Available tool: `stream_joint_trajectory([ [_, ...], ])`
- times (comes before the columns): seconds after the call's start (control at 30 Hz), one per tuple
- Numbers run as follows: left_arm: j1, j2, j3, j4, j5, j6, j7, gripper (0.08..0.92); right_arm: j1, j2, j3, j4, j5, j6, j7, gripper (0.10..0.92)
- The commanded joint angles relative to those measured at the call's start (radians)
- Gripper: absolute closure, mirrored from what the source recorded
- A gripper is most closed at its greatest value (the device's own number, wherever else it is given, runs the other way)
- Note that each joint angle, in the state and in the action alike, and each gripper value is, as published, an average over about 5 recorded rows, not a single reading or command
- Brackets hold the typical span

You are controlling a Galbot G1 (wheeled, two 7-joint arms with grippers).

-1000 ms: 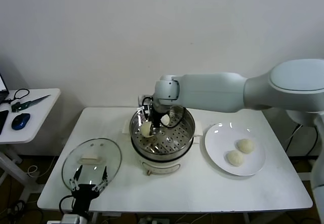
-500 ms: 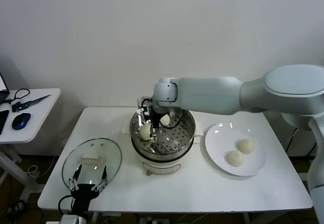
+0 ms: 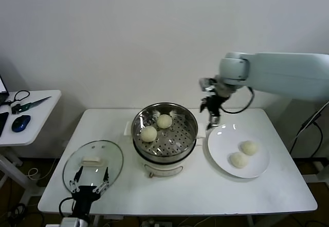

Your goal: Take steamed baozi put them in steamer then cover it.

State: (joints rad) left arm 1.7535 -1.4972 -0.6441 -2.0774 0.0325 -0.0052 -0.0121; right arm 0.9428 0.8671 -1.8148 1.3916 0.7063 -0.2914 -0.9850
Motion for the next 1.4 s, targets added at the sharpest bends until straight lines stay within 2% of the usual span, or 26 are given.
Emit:
stream_joint_trajectory([
  [0.03, 0.004, -0.001, 0.001, -0.001, 0.001, 0.002, 0.001, 0.177, -0.085, -0.269, -0.022, 0.024, -0.207, 0.059, -0.076, 0.203],
  [0.33, 0.012, -0.011, -0.003, -0.005, 0.001, 0.009, 0.000, 0.177, -0.469, -0.290, 0.273, -0.048, -0.366, 0.008, -0.005, 0.203],
  [0.57, 0.011, -0.009, -0.003, 0.011, 0.003, 0.007, -0.001, 0.177, -0.635, -0.240, 0.418, -0.146, -0.431, -0.010, 0.045, 0.203],
  [0.73, 0.011, -0.006, -0.003, 0.014, 0.003, 0.006, 0.000, 0.177, -0.676, -0.196, 0.459, -0.202, -0.428, -0.013, 0.054, 0.203],
  [1.1, 0.004, -0.003, -0.001, 0.020, 0.003, 0.010, 0.003, 0.177, -0.667, -0.149, 0.452, -0.216, -0.416, -0.030, 0.058, 0.203],
  [1.4, -0.002, -0.004, 0.002, 0.021, 0.005, 0.011, 0.005, 0.177, -0.663, -0.146, 0.438, -0.216, -0.426, -0.033, 0.045, 0.256],
])
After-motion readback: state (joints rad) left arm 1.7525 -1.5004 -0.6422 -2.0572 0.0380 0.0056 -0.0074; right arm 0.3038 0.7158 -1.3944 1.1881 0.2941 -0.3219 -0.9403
